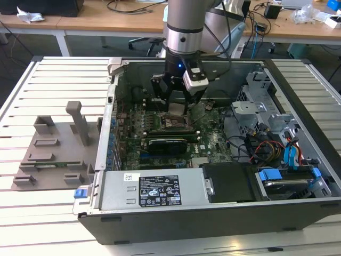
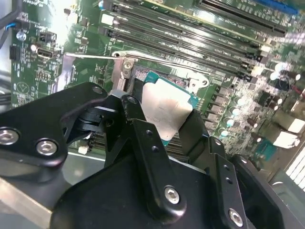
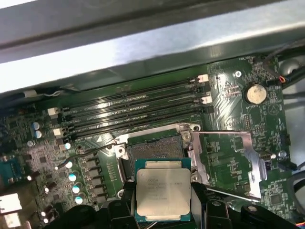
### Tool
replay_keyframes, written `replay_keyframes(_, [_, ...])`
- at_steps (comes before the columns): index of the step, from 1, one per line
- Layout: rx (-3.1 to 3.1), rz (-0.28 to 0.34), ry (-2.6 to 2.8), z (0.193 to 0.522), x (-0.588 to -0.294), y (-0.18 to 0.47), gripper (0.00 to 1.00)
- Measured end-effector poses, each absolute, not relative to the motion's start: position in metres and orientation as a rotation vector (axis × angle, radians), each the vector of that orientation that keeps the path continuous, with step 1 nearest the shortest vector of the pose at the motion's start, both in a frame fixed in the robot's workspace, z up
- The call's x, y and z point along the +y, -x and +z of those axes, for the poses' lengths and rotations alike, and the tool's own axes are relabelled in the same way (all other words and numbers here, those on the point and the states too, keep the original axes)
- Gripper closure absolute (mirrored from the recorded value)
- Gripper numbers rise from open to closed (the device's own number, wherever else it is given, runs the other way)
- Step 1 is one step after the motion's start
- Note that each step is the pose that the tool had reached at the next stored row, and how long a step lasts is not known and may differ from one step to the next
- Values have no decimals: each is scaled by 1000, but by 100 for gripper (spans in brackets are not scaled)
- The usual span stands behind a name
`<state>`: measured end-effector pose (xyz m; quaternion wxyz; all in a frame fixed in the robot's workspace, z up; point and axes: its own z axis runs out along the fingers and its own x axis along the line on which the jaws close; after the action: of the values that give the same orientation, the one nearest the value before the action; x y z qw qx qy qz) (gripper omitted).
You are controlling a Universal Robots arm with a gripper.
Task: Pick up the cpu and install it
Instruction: 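Place the cpu into insertion slot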
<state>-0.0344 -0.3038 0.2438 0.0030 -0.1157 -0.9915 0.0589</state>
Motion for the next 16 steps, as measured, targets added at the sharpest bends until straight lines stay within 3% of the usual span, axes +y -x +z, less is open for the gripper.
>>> replay_keyframes(16, [-3031, 181, 724, 242, -304, 34, 45])
